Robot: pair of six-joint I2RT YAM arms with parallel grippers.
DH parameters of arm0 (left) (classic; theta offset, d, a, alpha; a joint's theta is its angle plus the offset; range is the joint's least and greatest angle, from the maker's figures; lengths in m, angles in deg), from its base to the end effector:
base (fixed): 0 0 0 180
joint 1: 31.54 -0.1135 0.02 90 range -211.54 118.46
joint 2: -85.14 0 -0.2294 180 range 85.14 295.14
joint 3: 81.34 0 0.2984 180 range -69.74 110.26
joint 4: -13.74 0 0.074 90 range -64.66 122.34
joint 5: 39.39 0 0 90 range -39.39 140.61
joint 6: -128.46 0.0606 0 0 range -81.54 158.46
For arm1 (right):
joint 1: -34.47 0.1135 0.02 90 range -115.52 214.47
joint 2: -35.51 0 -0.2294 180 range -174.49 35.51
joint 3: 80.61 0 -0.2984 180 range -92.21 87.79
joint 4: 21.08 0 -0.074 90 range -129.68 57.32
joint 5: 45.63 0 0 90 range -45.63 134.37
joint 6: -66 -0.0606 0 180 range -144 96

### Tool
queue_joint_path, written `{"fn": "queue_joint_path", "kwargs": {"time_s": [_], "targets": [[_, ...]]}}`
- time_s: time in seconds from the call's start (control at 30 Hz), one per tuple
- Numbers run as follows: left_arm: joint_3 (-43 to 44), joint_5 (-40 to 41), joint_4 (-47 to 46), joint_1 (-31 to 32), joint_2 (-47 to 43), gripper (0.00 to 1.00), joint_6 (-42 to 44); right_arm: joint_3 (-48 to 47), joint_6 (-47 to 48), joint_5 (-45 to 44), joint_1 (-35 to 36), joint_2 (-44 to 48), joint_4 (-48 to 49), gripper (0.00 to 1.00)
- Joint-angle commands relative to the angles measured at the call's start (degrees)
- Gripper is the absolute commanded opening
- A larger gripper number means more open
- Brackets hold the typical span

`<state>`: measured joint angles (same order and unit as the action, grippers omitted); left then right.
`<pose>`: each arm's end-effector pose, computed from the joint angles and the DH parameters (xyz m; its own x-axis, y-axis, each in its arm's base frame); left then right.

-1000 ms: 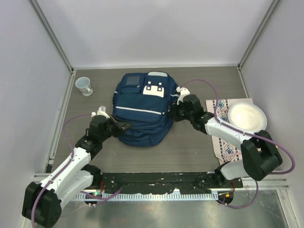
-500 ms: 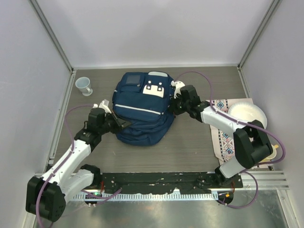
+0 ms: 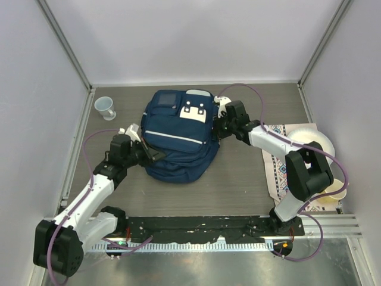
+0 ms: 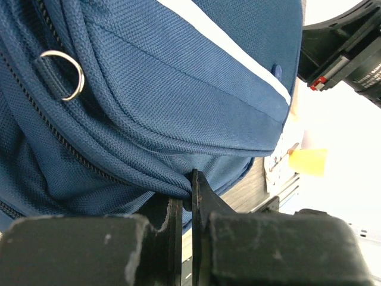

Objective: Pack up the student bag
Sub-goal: Zip the student bag at the center of the board, then adjust the student bag at the center of the board.

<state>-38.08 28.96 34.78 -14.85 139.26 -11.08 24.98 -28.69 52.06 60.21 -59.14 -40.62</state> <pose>0.2706 -0.1045 0.1743 -0.7598 -0.5105 -0.4026 -0.0172 0.6348 -0.7725 0.3762 0.1904 0.1531 -0.6172 -0.2076 -0.7589 -0.4741 0.8679 0.1482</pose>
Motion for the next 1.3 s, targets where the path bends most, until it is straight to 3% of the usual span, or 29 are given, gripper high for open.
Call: {"fn": "queue_joint_path", "kwargs": {"time_s": [0.0, 0.03, 0.07, 0.13, 0.17, 0.27, 0.3, 0.37, 0.4, 0.5, 0.67, 0.7, 0.83, 0.97, 1.27], "targets": [[-1.1, -10.2, -0.5, -0.4, -0.1, 0.00, 1.3, -2.5, -1.4, -10.8, -5.8, 0.8, 7.6, 0.02], [-1.3, -11.8, -2.8, -0.3, 0.1, 0.00, 0.3, -2.2, -2.1, -11.4, -5.9, 1.5, 9.2, 0.05], [-1.9, -13.1, -4.5, -0.3, 0.1, 0.00, -0.7, -2.1, -2.9, -12.4, -5.9, 1.7, 9.4, 0.14], [-2.2, -14.5, -7.7, 0.3, -0.4, 0.08, -2.6, -2.8, -5.6, -14.5, -6.0, 1.8, 8.7, 0.22], [-1.6, -14.3, -7.7, 0.8, -0.7, 0.11, -2.5, -3.3, -6.7, -15.8, -6.0, 1.6, 6.6, 0.33], [0.4, -14.3, -7.5, 4.1, -0.3, 0.38, -2.1, -5.1, -11.1, -19.5, -7.1, 1.7, 4.4, 0.50], [1.1, -14.1, -7.4, 6.5, 0.0, 0.56, -1.7, -5.7, -12.4, -20.1, -7.6, 1.9, 4.0, 0.54], [2.6, -13.4, -7.1, 8.6, 0.5, 0.68, 0.0, -6.2, -15.8, -20.3, -8.9, 2.5, 3.0, 0.61], [3.1, -13.3, -7.0, 10.0, 0.7, 0.76, 0.6, -5.9, -16.9, -20.3, -9.3, 3.8, 2.9, 0.64], [6.0, -11.1, -2.2, 10.6, 0.1, 0.83, 4.7, -5.0, -19.7, -17.7, -10.3, 6.0, 2.8, 0.68], [11.9, 3.1, 10.6, 10.6, -5.2, 1.00, 13.9, -3.4, -25.0, -1.4, -10.3, 6.2, 4.3, 0.69], [13.0, 10.8, 12.4, 10.6, -6.4, 1.00, 14.9, -1.6, -26.5, 0.4, -10.3, 6.2, 5.4, 0.69], [18.6, 27.7, 21.4, 9.4, -4.0, 1.00, 16.8, 4.4, -32.0, 5.2, -9.7, 6.9, 12.2, 0.69], [22.1, 26.0, 20.8, 2.7, 1.9, 0.99, 17.5, 7.3, -34.8, 7.0, -8.3, 6.8, 15.3, 0.69], [19.7, 17.5, 7.0, -3.1, 14.2, 0.99, 17.8, 9.9, -38.0, 7.0, -5.3, 7.1, 18.0, 0.70]]}}
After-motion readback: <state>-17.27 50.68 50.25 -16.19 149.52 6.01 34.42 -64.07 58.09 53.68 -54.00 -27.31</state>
